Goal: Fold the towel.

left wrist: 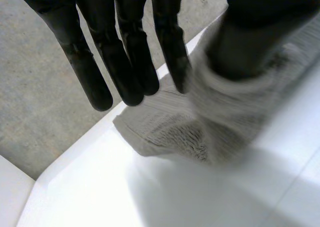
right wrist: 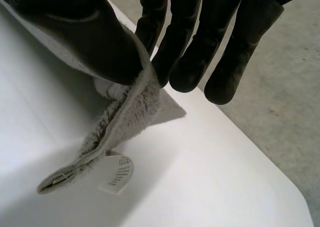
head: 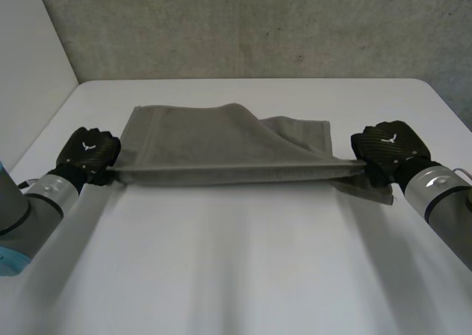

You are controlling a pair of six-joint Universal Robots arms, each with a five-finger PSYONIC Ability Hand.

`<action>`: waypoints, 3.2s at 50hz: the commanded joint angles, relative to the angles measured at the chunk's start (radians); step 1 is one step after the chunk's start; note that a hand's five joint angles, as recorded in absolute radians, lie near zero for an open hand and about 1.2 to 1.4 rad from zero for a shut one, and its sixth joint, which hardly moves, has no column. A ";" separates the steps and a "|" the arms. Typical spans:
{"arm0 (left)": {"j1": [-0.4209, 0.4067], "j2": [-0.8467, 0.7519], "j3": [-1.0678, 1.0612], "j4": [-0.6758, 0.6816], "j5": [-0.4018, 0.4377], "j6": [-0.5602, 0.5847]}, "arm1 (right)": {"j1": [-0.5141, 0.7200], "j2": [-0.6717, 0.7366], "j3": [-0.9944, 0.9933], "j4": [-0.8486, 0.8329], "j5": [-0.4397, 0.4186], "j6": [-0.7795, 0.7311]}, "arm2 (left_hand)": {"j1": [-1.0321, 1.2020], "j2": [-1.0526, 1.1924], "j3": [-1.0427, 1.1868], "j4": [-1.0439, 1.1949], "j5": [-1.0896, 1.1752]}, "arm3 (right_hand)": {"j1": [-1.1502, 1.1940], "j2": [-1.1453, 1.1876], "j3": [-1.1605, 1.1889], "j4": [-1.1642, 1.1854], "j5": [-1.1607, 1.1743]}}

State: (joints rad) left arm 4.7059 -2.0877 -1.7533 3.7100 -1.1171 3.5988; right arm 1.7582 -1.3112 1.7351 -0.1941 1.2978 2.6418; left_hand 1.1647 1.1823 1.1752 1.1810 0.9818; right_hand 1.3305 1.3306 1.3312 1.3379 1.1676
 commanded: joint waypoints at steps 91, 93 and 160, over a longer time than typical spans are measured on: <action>-0.047 -0.525 0.899 -0.288 -0.067 -0.238 | 0.141 0.874 -1.129 0.148 0.075 -0.365 | -0.143 -0.161 -0.153 -0.159 -0.135 | -0.122 -0.122 -0.123 -0.130 -0.134; -0.050 -0.526 0.897 -0.288 -0.069 -0.236 | 0.141 0.882 -1.140 0.147 0.098 -0.365 | -0.673 -0.690 -0.683 -0.689 -0.664 | -0.603 -0.603 -0.603 -0.610 -0.614; -0.084 0.084 0.101 -0.121 -0.196 -0.327 | 0.014 0.380 -0.243 -0.028 0.150 0.150 | -0.963 -0.981 -0.973 -0.979 -0.955 | -0.799 -0.799 -0.800 -0.807 -0.811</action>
State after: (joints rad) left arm 4.6211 -2.0007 -1.6519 3.5897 -1.3156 3.2732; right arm 1.7874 -0.9600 1.5110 -0.2289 1.4528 2.7925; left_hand 0.2530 0.2454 0.2497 0.2559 0.0590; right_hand 0.4813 0.4821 0.4861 0.4870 0.3217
